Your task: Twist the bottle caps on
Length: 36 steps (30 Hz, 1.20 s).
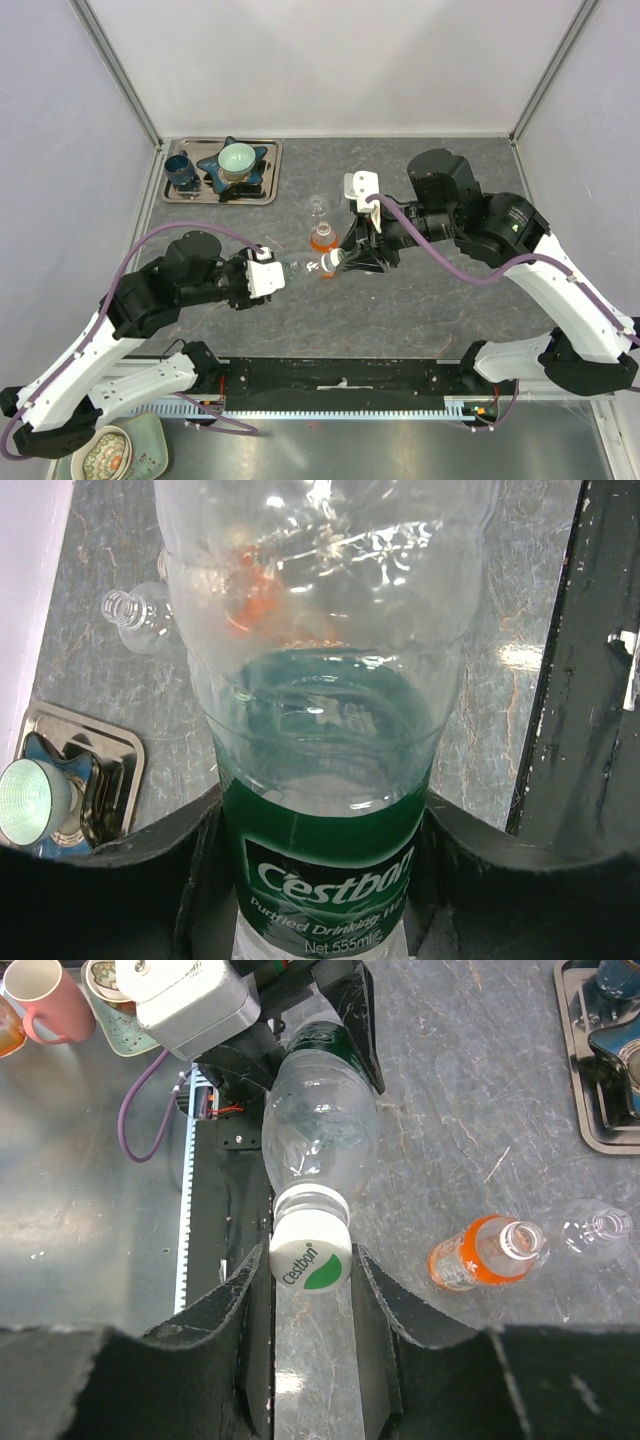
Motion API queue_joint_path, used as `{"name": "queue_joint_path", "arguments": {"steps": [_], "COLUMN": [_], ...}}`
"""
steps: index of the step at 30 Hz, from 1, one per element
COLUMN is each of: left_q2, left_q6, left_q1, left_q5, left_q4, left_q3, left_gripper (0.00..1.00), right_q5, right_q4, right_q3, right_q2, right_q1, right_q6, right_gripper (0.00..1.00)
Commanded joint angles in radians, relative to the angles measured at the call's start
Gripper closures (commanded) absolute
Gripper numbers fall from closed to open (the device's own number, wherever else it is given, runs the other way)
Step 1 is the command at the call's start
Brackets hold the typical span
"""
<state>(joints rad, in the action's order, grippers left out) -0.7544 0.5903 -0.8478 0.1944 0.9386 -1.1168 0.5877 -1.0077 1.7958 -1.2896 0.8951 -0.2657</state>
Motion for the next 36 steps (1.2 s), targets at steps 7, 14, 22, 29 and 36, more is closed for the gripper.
{"name": "queue_joint_path", "arguments": {"steps": [7, 14, 22, 29, 36], "left_q2": [-0.022, -0.019, -0.017, -0.019, -0.016], "left_q6": [0.020, 0.020, 0.020, 0.014, 0.016], "left_q1": [0.004, 0.004, 0.004, 0.006, 0.006], "left_q5": [0.031, 0.030, 0.033, 0.050, 0.054], "left_q4": [-0.017, -0.015, -0.017, -0.012, -0.004], "left_q3": [-0.061, -0.061, -0.067, -0.069, -0.057], "left_gripper": [0.57, 0.57, 0.57, 0.57, 0.57], "right_q5": [0.038, 0.018, -0.003, 0.005, -0.002], "right_q4": [0.017, 0.014, 0.011, 0.014, 0.017], "right_q3": [-0.021, -0.058, -0.088, -0.041, 0.004], "right_q2": [-0.008, 0.013, 0.049, 0.012, 0.003], "right_q1": [0.011, 0.015, 0.015, 0.015, 0.015], "right_q6": [-0.006, -0.007, -0.004, -0.006, -0.007], "right_gripper": [0.66, 0.65, 0.65, 0.65, 0.66]}}
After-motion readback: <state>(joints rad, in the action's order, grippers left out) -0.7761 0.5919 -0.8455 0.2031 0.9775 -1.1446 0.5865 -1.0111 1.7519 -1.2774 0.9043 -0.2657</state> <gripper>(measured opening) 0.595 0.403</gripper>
